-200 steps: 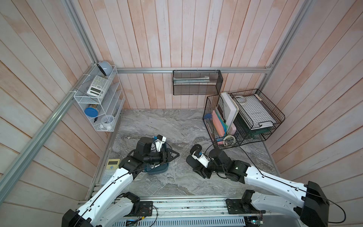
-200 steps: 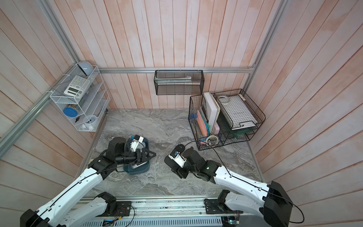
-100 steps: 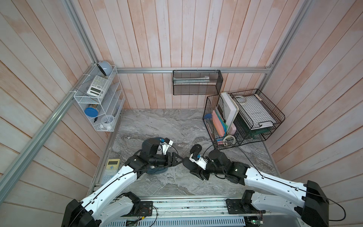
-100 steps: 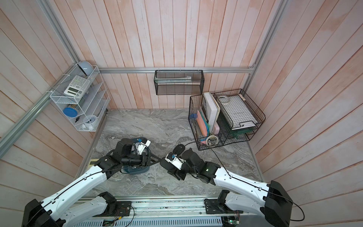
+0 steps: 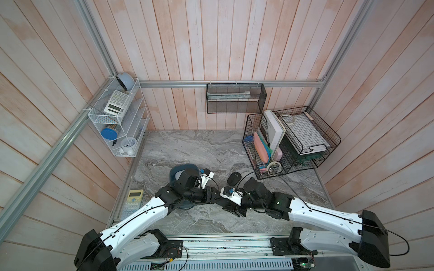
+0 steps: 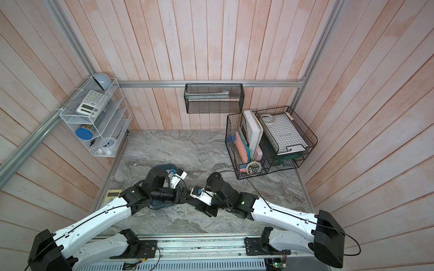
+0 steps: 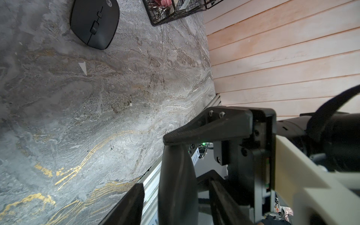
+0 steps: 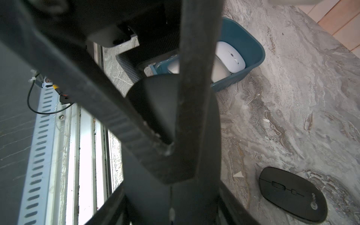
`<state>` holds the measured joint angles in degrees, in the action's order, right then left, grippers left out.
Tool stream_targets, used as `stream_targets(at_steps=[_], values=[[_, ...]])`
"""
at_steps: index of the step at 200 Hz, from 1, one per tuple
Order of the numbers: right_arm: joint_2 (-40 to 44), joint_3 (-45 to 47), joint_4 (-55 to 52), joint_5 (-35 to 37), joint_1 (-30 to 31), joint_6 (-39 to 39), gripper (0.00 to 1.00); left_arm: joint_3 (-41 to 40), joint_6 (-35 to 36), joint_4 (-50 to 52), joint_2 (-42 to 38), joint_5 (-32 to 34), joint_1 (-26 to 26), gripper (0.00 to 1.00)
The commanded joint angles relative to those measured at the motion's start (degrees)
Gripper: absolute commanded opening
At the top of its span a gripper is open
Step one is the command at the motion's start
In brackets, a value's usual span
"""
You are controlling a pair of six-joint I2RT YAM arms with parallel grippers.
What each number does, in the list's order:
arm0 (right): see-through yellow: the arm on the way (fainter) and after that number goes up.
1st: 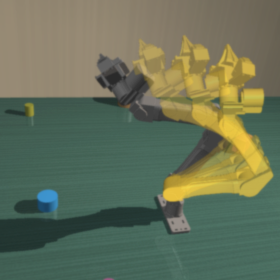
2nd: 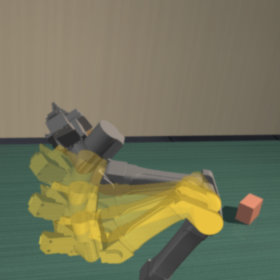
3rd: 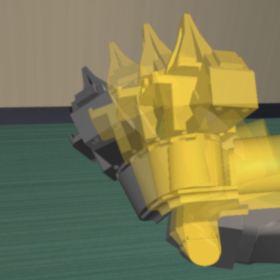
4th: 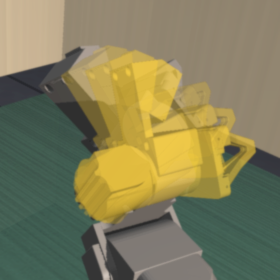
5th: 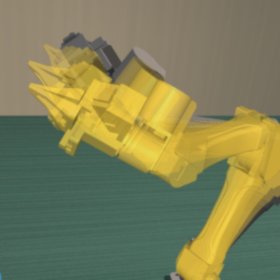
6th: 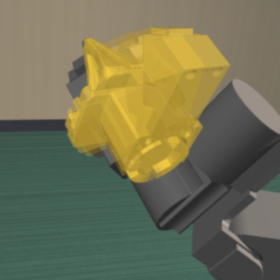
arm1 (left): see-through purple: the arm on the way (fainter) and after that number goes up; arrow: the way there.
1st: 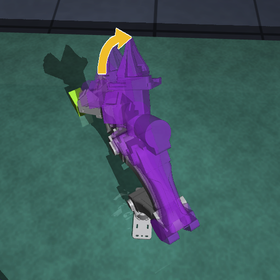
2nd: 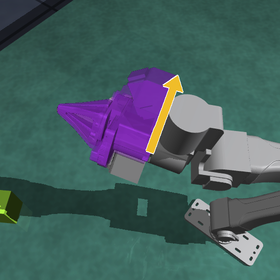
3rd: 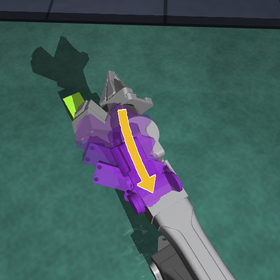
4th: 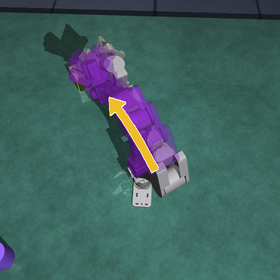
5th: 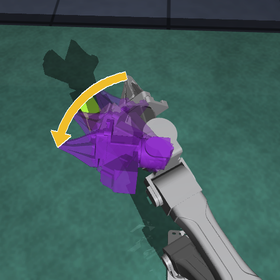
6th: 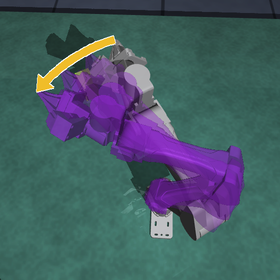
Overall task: Put the mouse in the storage box
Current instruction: Pick up the mouse from the center of the board.
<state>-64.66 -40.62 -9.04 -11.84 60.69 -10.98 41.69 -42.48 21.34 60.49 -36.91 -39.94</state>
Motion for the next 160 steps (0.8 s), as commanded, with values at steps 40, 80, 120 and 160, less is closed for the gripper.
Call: stream_targets(at_steps=[40,80,120,160], values=[[-1.0,-2.1,-0.3,1.0,0.5,-1.4,0.55,1.3,0.7,-1.8,0.3,0.9,-0.7,0.45],[-0.8,-1.9,-0.1,1.4,0.5,-1.3,0.59,1.1,0.7,-1.7,-0.2,1.5,-0.7,0.21],[-0.7,-1.5,0.3,2.6,0.7,-0.3,0.97,1.6,1.1,-0.6,-1.0,3.8,-0.6,0.0],[1.2,0.3,1.9,6.2,0.7,1.2,0.98,2.5,2.2,1.6,-2.0,5.5,0.6,0.0]])
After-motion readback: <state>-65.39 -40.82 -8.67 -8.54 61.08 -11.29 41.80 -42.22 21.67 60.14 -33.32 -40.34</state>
